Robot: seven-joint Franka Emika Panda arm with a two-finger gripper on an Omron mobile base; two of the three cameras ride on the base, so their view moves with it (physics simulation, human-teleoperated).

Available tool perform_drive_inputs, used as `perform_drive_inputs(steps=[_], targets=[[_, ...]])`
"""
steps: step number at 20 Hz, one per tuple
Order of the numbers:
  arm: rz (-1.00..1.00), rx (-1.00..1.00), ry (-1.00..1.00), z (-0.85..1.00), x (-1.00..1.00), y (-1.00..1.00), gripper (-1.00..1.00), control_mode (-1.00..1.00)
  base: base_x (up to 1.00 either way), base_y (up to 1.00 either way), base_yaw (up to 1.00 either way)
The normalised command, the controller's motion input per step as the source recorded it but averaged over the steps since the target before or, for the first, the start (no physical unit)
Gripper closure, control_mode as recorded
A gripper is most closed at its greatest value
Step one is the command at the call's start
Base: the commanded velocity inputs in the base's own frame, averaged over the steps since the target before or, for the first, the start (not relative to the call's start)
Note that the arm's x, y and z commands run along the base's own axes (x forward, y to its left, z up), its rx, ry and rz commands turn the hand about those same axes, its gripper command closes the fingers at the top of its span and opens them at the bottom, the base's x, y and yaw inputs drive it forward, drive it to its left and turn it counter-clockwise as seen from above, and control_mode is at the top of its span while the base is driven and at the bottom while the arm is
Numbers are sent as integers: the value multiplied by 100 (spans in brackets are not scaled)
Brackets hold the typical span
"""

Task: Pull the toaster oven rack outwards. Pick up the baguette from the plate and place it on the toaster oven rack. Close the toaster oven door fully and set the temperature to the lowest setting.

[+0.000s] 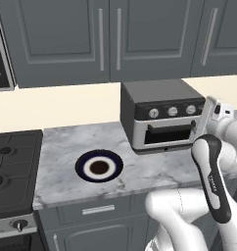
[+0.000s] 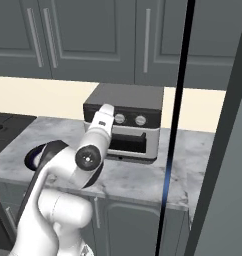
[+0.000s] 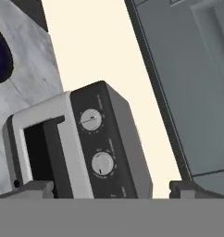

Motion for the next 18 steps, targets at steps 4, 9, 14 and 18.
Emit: perform_drive_inputs(steps=[4,9,14,18], targets=[[1,-7,-11,-17,28,0,-100,-100,0,0,0],[5,-4,-6,-21,23,0,-100,-100,0,0,0],[7,-3,-5,-13,29,0,-100,-100,0,0,0],[6,-2,-3,-6,36,0,-100,-100,0,0,0]])
